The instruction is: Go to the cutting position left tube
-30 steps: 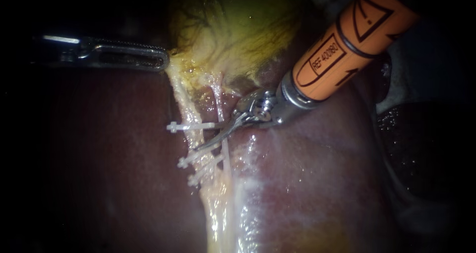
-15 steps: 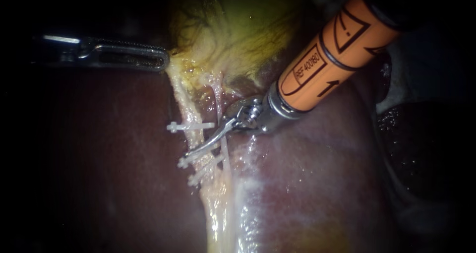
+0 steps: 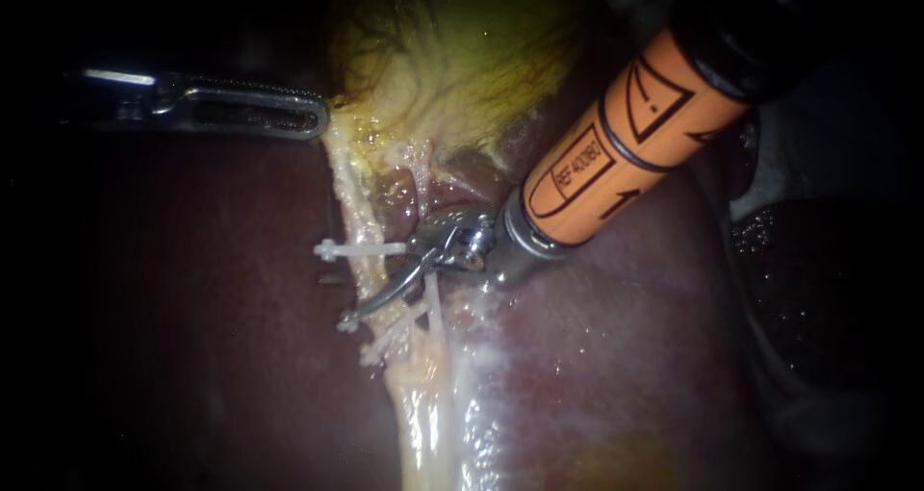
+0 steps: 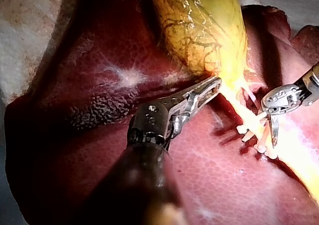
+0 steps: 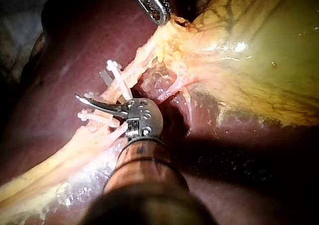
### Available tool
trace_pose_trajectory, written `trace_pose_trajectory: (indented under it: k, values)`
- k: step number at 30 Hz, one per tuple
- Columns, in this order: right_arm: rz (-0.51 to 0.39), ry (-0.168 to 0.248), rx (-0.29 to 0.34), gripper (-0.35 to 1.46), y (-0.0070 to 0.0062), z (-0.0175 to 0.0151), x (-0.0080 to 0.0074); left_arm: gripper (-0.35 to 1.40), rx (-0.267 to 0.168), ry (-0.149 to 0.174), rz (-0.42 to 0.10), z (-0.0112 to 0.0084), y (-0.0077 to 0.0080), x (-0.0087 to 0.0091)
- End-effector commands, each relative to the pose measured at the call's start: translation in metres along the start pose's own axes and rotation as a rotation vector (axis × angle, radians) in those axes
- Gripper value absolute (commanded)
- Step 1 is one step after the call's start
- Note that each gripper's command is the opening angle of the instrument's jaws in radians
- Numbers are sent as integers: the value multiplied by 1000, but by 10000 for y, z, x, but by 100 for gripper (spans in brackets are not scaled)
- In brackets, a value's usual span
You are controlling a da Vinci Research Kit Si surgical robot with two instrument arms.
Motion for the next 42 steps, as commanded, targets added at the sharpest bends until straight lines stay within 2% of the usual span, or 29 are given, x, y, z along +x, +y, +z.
trace_pose_trajectory:
  k: [1, 4, 7, 12, 16, 26, 30, 42]
  values:
    - [-44, 19, -4, 88, 1, 1, 1, -35, 0, 0, 0, 0, 0, 0]
    - [-116, 82, -14, 87, 2, 3, 3, -35, 0, 0, 0, 0, 0, 0]
    - [-164, 111, -19, 83, 0, 5, 4, -35, 0, 0, 0, 0, 0, 0]
    - [-174, 113, -24, 83, -7, 12, 7, -35, 0, 0, 0, 0, 0, 0]
    - [-171, 122, -21, 83, -16, 18, 17, -35, 0, 0, 0, 0, 0, 0]
    - [-165, 142, -16, 83, -41, 12, 63, -35, 0, 0, 0, -1, 0, -1]
    - [-165, 147, -15, 83, -48, 10, 74, -35, 0, 0, 0, -1, 0, -1]
    - [-166, 146, -14, 83, -48, 11, 73, -35, 1, 0, 0, -1, 0, -1]
